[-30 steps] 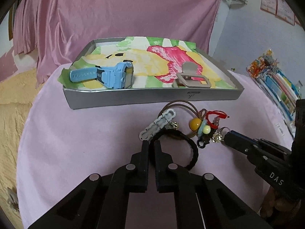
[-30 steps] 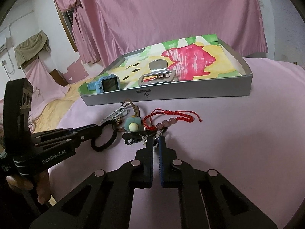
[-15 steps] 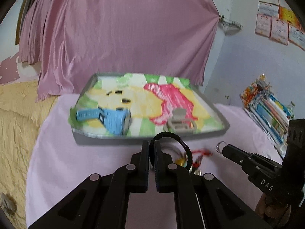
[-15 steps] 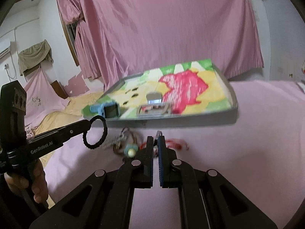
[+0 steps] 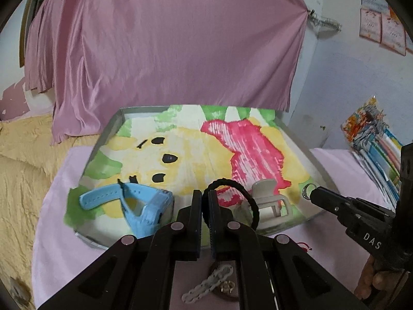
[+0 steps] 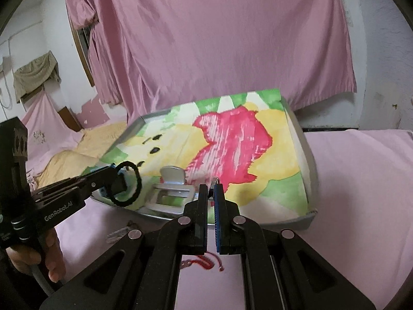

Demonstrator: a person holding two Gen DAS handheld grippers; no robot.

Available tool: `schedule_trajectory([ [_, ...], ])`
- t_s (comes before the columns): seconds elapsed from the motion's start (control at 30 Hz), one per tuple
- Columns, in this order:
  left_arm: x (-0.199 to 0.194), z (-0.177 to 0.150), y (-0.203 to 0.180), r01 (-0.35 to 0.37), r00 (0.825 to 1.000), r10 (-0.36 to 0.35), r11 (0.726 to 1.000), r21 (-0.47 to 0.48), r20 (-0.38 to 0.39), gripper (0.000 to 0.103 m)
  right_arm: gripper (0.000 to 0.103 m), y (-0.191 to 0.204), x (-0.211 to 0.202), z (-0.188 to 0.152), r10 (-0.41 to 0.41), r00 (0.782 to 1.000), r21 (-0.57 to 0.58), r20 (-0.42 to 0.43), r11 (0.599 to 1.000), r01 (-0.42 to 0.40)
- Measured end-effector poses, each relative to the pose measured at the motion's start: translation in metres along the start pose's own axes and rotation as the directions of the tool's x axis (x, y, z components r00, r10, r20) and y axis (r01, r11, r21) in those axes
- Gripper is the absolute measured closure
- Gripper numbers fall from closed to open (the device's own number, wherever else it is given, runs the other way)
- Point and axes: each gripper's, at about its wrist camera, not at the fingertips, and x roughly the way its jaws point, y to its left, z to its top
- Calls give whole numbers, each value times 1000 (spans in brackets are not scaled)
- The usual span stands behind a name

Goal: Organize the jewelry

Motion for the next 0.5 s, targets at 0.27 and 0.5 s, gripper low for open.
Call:
schedule_trajectory([
  [0.27,22,-1,-6,-22,998,23,1000,19,-67,97,98,-3,25,-1,-10,997,1,-77,1000,10],
  [0.5,27,-3,-4,-42,994,44,999,20,-97,97,96,0,28,1,-21,997,-9,-73,1000,20],
])
